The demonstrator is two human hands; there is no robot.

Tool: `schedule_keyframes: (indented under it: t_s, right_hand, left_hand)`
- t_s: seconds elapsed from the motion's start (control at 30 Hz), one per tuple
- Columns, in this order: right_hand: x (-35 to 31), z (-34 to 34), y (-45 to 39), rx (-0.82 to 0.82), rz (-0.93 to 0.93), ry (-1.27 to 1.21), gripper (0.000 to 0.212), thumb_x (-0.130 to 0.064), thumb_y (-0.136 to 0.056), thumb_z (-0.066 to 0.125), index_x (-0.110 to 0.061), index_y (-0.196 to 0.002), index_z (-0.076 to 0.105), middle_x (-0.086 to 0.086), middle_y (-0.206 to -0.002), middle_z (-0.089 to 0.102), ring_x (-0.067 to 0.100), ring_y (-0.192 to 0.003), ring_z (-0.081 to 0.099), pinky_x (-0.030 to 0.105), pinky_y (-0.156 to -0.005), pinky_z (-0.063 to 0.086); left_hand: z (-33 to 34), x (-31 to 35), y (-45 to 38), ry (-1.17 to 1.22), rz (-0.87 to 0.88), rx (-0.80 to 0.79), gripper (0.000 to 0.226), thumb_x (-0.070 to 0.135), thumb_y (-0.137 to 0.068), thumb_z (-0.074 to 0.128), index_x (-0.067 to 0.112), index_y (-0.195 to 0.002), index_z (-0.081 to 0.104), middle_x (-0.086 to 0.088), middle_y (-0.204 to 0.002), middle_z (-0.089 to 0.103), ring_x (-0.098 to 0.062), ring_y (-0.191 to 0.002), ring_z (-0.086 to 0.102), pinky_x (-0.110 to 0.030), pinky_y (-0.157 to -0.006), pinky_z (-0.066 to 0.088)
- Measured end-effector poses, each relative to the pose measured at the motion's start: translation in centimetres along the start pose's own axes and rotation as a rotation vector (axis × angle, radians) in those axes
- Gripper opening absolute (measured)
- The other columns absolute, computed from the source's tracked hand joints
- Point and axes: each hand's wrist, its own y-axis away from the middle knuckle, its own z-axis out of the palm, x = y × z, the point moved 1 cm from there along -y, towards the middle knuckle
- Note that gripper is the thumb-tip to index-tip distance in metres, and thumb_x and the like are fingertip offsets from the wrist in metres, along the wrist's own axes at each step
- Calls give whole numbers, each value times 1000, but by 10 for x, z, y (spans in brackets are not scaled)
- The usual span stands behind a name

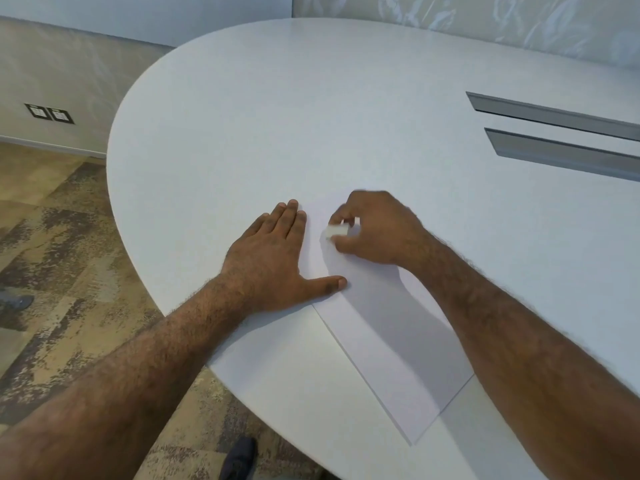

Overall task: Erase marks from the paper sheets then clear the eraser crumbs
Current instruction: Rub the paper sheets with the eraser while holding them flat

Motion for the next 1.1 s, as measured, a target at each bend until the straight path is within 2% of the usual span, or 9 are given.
schedule_keyframes:
  t_s: [0.1, 0.4, 0.5, 0.6, 0.67, 0.8, 0.9, 1.03, 1.1]
  right_hand:
    - [0, 3, 1, 4, 3, -19, 24, -46, -76, 67, -36, -97, 70, -14, -97, 61, 8, -92, 56, 30, -73, 47]
    - [-1, 11, -3, 146, 92, -59, 24, -43, -75, 68, -29, -93, 71, -10, -97, 65, 13, -91, 59, 37, -81, 53]
    - [-7, 14, -1, 83, 2, -105, 19, -39, -73, 69, -28, -88, 72, -9, -92, 65, 12, -89, 59, 38, -79, 53]
    - [1, 8, -6, 170, 107, 9, 23, -42, -76, 66, -26, -92, 72, -6, -97, 65, 16, -95, 58, 34, -80, 51]
    - [6, 5, -7, 217, 143, -72, 20, -39, -76, 69, -25, -90, 72, -6, -94, 65, 14, -92, 60, 32, -80, 51]
    - [-7, 14, 2, 65, 24, -194, 17, -36, -72, 75, -28, -87, 72, -11, -88, 64, 4, -79, 58, 31, -79, 52]
    - [-9, 13, -2, 151, 103, -138, 19, -38, -73, 71, -27, -88, 71, -8, -92, 63, 13, -85, 60, 35, -78, 52]
    - [-16, 16, -1, 26, -34, -151, 22, -35, -72, 73, -25, -91, 72, -9, -91, 65, 11, -85, 60, 37, -80, 53]
    - [-13, 12, -5, 95, 37, -134, 21, -36, -75, 71, -25, -93, 72, -8, -96, 64, 12, -90, 60, 37, -82, 52]
  left_hand:
    - [0, 0, 0, 10, 2, 4, 131, 102, -61, 12, 14, -158, -3, -1, -166, -8, -12, -152, -9, -33, -123, -3]
    - [0, 0, 0, 9, 1, -15, 131, 101, -61, 13, 14, -157, -5, 0, -166, -11, -12, -152, -11, -33, -123, -4]
    - [-1, 0, 0, 10, 2, -12, 131, 101, -62, 14, 14, -158, -4, -1, -166, -10, -12, -152, -10, -33, -123, -3]
    - [-1, 0, 0, 5, 1, -18, 131, 101, -62, 14, 13, -158, -5, 0, -166, -12, -12, -152, -12, -34, -123, -3]
    - [-1, 1, 1, 11, 3, -10, 130, 101, -62, 14, 13, -158, -4, 0, -166, -12, -12, -152, -12, -33, -123, -4]
    - [-1, -1, 1, 18, 10, -16, 131, 100, -62, 14, 13, -158, -5, -1, -166, -11, -12, -152, -12, -34, -123, -4]
    - [0, -1, 0, 15, 12, -13, 130, 101, -63, 14, 13, -158, -4, -2, -166, -11, -13, -152, -11, -34, -124, -3]
    - [0, -1, 0, 26, 13, -12, 131, 101, -62, 14, 14, -158, -4, -1, -166, -11, -12, -152, -12, -33, -123, -5]
    - [0, -2, -1, 22, 11, 2, 131, 101, -62, 13, 14, -158, -4, -1, -166, -10, -13, -152, -11, -34, -123, -4]
